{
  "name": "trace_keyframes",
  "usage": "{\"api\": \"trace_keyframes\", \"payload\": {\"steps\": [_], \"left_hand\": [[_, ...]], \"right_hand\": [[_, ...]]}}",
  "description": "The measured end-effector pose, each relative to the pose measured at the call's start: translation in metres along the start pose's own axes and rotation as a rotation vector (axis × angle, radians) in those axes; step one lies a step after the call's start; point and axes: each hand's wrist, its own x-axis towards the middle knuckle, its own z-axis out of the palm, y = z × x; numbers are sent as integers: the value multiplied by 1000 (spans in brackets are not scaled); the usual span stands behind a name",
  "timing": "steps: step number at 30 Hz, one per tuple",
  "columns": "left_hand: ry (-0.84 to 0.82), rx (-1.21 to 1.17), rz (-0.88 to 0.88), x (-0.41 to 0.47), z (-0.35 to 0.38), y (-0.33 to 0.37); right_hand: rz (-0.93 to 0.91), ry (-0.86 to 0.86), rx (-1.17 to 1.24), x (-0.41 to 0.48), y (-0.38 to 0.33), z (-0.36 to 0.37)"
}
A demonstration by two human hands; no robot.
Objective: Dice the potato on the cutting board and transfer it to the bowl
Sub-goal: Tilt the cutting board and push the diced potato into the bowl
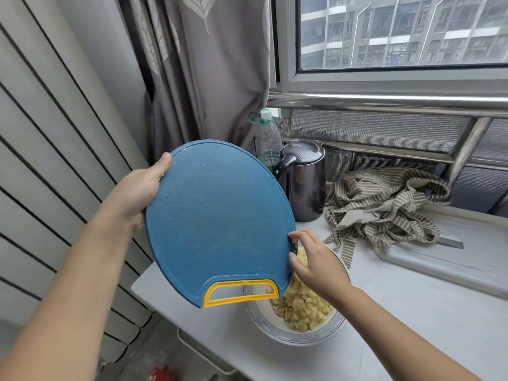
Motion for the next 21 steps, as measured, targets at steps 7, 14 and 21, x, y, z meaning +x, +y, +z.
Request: {"api": "trace_keyframes", "payload": {"steps": [7, 14, 21], "left_hand": [[39, -76, 47, 1, 10, 6], [47, -33, 30, 5, 14, 1], [44, -8, 0, 13, 6, -7]], "right_hand": [[12, -11, 48, -2, 2, -4], [143, -218, -255, 2, 12, 4], [247, 4, -140, 8, 14, -9]]}}
